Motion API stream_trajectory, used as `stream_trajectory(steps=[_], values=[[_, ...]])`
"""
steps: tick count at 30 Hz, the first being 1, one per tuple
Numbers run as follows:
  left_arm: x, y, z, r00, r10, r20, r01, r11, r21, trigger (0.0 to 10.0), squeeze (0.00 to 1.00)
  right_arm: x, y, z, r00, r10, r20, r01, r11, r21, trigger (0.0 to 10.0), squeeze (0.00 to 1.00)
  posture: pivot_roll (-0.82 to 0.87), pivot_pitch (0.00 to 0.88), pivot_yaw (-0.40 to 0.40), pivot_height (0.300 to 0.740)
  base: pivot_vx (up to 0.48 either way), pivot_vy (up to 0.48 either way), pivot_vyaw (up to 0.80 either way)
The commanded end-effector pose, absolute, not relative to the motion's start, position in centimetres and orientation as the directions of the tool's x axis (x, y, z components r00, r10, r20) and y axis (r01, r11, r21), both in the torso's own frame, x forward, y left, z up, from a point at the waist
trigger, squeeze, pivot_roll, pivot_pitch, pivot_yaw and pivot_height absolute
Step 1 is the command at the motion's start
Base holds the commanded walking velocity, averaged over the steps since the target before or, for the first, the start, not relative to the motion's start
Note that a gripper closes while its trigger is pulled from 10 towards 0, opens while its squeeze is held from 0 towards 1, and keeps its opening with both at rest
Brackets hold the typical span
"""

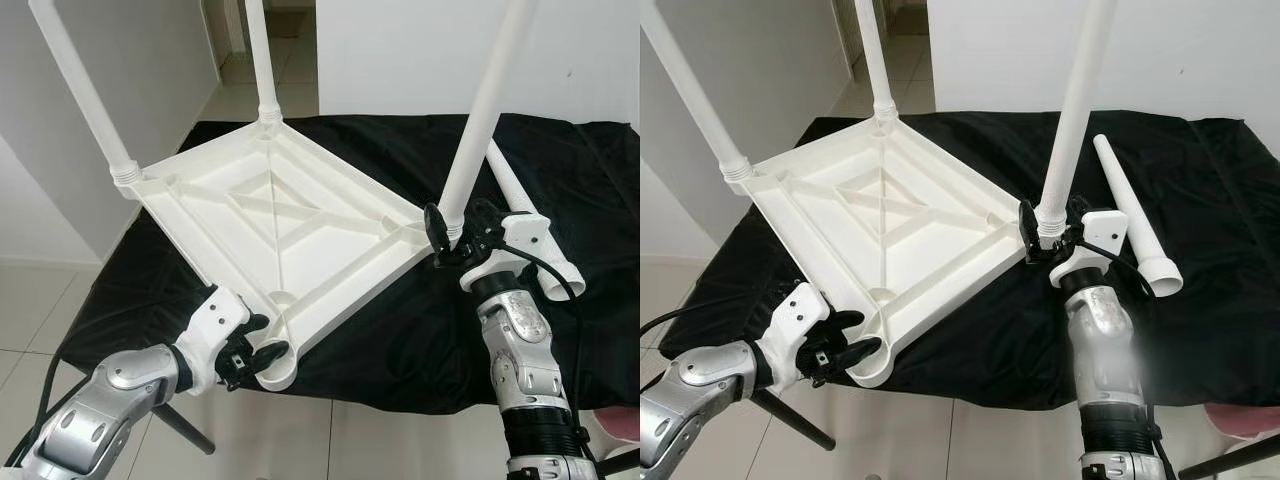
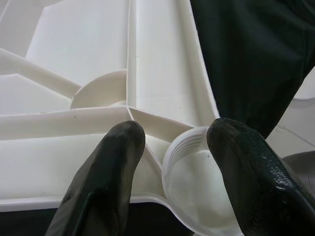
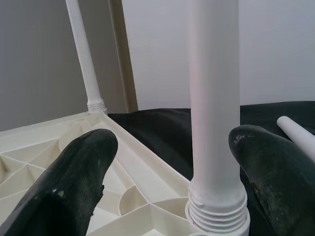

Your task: Building children table

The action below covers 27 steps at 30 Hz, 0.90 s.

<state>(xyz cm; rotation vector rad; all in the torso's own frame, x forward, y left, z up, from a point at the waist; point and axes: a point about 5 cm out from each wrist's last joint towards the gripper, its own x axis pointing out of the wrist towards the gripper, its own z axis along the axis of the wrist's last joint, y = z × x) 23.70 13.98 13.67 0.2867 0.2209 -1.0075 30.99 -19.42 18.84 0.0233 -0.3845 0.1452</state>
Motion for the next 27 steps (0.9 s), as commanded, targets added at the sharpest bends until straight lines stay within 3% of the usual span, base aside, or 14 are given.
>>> stream_trajectory(steps=[1, 9, 20, 27], values=[[23.2, 13.8, 13.0, 0.44, -0.828, -0.347, 0.896, 0.427, 0.118, 10.0, 0.0, 31.0, -19.0, 19.2, 0.914, 0.154, 0.376, -0.159, 0.987, -0.017, 10.0, 0.0, -0.03, 0.079, 0.089, 0.74, 0.0, 0.0, 0.0], [23.8, 13.8, 12.5, 0.524, -0.785, -0.332, 0.851, 0.497, 0.168, 10.0, 0.0, 30.8, -18.5, 20.0, 0.908, 0.16, 0.386, -0.17, 0.985, -0.008, 10.0, 0.0, -0.03, 0.081, 0.089, 0.74, 0.0, 0.0, 0.0], [23.9, 13.4, 11.7, 0.544, -0.763, -0.349, 0.839, 0.496, 0.222, 10.0, 0.0, 30.8, -18.3, 20.1, 0.911, 0.156, 0.383, -0.171, 0.985, 0.004, 10.0, 0.0, -0.03, 0.084, 0.088, 0.74, 0.0, 0.0, 0.0], [24.0, 10.0, 11.4, 0.572, -0.778, -0.259, 0.82, 0.532, 0.212, 10.0, 0.0, 30.8, -17.8, 19.6, 0.919, 0.149, 0.365, -0.169, 0.985, 0.025, 10.0, 0.0, -0.03, 0.081, 0.087, 0.74, 0.0, 0.0, 0.0]])
